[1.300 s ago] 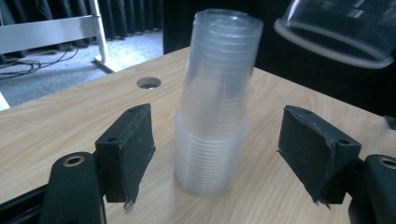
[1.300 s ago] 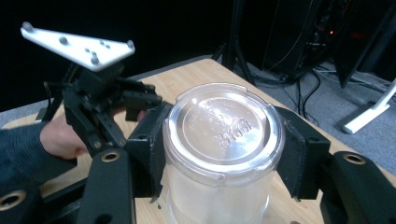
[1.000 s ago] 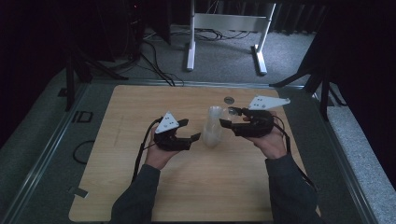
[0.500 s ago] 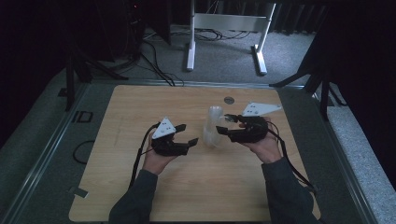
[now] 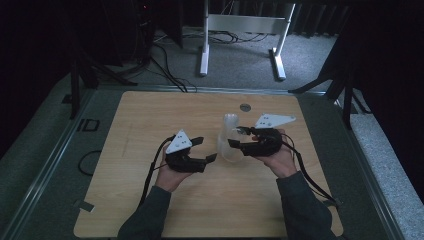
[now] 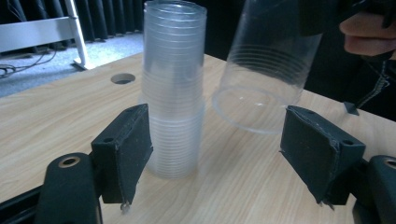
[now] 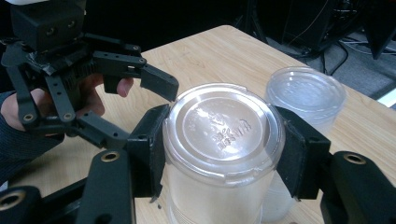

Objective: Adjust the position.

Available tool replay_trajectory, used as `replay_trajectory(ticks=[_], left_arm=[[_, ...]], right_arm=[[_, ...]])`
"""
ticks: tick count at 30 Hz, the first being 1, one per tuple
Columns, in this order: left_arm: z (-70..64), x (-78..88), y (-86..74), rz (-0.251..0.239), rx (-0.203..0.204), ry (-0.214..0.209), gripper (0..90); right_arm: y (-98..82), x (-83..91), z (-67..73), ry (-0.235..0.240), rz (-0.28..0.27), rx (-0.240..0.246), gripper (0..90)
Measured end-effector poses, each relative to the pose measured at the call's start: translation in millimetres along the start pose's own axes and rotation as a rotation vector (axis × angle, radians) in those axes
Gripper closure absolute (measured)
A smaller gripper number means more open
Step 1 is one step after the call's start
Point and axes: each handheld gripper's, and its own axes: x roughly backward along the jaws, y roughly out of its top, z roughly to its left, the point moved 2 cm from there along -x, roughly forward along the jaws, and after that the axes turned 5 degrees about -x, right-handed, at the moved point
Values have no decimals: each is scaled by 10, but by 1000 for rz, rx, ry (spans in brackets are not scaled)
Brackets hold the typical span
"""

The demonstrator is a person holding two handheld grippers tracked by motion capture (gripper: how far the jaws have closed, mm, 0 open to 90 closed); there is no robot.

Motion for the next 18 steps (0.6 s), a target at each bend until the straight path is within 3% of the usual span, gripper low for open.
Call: replay_trajectory(ticks=[18], left_arm=[[-183, -185, 27, -4, -19, -23, 209]], right_arm=[[-52, -99, 77, 29, -3, -18, 412]])
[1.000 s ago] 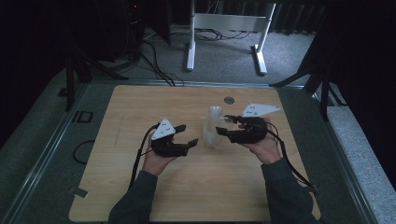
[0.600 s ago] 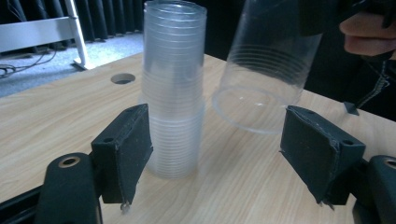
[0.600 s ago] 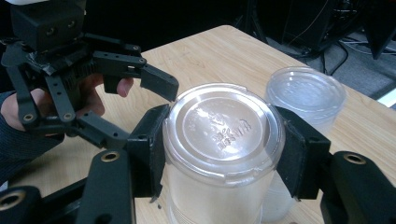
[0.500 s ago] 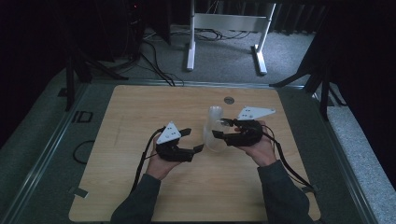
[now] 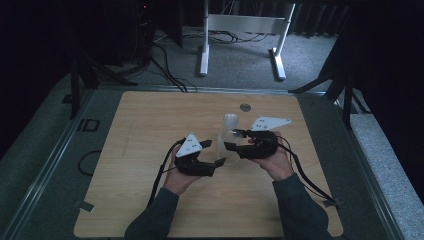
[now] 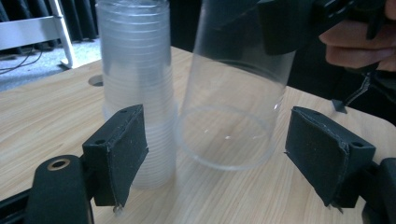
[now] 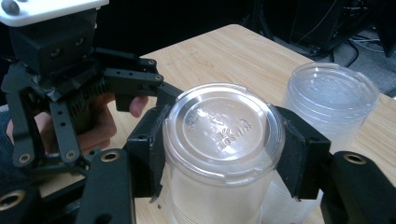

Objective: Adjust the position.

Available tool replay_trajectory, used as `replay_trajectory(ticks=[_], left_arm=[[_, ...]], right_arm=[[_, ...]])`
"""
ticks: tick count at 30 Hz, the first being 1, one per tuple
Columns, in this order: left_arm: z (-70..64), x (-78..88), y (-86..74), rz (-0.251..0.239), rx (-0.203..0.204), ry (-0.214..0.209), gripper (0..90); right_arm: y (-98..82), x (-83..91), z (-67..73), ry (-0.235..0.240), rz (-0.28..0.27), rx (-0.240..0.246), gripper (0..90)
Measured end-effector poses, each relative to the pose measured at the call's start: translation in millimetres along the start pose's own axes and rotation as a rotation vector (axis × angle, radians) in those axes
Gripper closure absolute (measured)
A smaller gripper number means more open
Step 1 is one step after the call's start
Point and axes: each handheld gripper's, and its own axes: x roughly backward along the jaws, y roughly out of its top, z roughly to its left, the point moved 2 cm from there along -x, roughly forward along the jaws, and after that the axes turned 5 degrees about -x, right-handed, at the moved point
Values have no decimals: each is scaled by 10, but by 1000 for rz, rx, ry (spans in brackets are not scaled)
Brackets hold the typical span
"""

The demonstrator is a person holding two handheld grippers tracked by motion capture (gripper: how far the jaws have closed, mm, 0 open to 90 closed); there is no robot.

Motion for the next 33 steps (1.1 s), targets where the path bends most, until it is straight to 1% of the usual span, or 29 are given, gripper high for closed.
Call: replay_trajectory(ticks=[2, 4, 7, 10, 12, 13, 18, 24, 33], left_arm=[[-12, -15, 3, -2, 3, -2, 208], [-24, -43, -1, 7, 0, 3, 208], [-45, -81, -4, 14, -5, -1, 208], [-62, -101, -1, 9, -4, -3, 207], [-62, -101, -1, 9, -4, -3, 206], [-64, -116, -6, 13, -9, 10, 206], [-66, -140, -39, 11, -6, 4, 199], [-76, -189, -76, 23, -2, 1, 190], [-82, -244, -100, 29, -2, 7, 188]], right_arm=[[0, -4, 3, 3, -5, -4, 412], [0, -5, 6, 4, -8, -7, 412], [-5, -13, 18, 6, -14, -12, 412], [-16, -30, 31, 12, -13, -12, 412], [-21, -35, 35, 13, -11, -14, 412], [-26, -44, 47, 20, -14, -17, 412], [-26, -48, 59, 32, -23, -25, 412], [-23, -49, 65, 51, -34, -41, 412], [-18, -44, 75, 69, -46, -54, 413]])
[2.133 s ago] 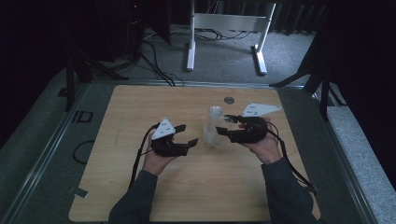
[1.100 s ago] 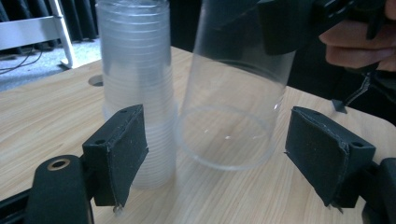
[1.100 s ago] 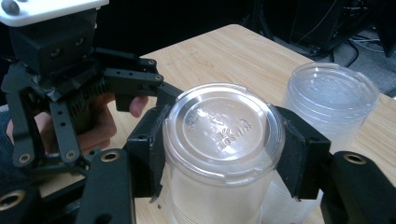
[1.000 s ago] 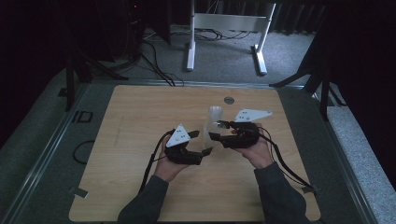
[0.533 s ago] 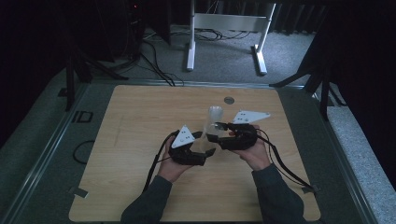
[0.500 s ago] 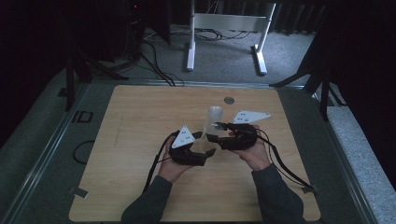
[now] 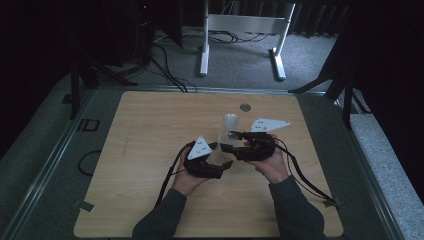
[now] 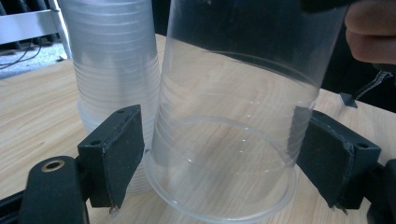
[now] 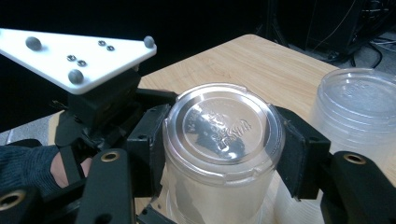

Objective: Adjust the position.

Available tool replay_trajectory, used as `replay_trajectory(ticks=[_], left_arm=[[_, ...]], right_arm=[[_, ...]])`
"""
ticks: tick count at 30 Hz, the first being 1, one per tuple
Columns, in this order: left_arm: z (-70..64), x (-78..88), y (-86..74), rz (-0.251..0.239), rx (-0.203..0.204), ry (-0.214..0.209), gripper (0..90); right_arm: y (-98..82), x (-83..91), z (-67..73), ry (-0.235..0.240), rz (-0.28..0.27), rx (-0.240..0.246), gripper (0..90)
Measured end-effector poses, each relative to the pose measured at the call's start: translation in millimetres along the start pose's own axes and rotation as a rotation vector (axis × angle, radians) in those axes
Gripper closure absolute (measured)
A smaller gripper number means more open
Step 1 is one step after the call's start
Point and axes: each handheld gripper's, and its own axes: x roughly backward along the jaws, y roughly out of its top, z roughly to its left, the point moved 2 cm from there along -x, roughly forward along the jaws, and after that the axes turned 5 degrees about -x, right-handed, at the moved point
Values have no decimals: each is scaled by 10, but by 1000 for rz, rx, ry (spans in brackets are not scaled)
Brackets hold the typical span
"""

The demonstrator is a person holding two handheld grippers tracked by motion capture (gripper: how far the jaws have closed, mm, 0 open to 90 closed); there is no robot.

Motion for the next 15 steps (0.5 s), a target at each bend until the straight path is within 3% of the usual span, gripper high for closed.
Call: replay_trajectory(ticks=[15], left_arm=[[-8, 37, 23, -28, -18, 18, 190]], right_arm=[[-6, -15, 1, 10, -1, -5, 412]])
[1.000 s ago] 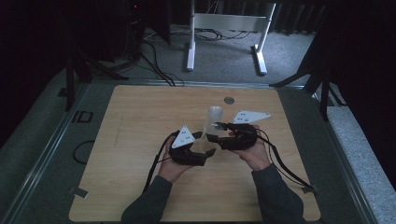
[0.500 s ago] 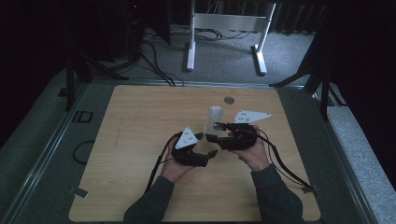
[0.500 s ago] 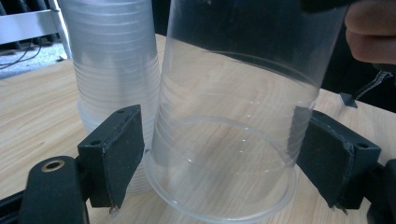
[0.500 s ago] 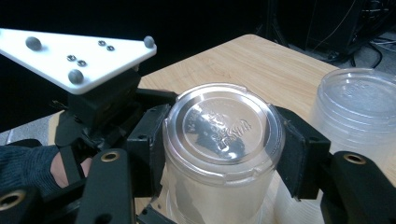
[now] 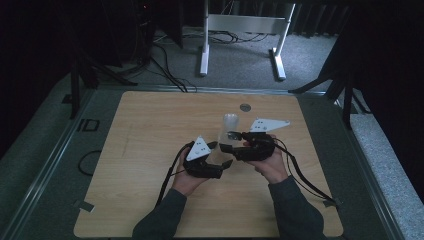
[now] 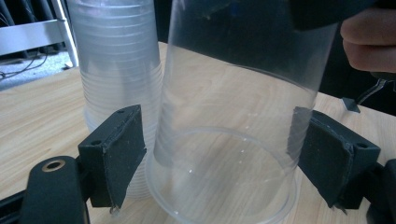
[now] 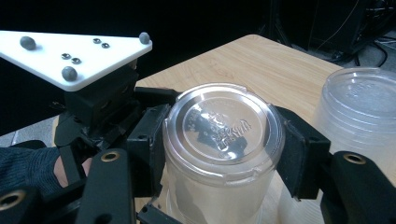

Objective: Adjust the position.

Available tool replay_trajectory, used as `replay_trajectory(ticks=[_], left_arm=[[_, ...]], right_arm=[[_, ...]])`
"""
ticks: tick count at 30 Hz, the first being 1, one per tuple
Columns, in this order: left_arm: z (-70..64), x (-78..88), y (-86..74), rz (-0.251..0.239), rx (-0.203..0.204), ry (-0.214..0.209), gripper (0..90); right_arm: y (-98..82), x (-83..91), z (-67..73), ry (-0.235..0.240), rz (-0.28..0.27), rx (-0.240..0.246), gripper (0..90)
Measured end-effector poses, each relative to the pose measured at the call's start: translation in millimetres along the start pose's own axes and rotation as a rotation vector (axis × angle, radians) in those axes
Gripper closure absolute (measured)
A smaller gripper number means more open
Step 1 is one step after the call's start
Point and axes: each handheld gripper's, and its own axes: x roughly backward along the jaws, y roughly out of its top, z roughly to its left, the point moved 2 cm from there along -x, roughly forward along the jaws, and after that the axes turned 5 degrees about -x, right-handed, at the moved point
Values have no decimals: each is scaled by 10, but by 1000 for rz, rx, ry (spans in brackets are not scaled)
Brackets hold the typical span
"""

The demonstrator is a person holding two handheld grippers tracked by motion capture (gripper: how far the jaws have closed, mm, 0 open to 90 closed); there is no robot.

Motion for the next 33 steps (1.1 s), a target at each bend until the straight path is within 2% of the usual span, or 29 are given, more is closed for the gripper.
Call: replay_trajectory(ticks=[13, 25, 33], left_arm=[[-23, -21, -1, 5, -11, -11, 257], [-26, -11, -2, 15, -19, -14, 272], [-19, 11, 19, 18, -29, -19, 275]], right_arm=[[-2, -5, 1, 8, 3, -5, 413], [-6, -13, -1, 13, 10, -3, 409], [-1, 2, -6, 13, 22, 0, 356]])
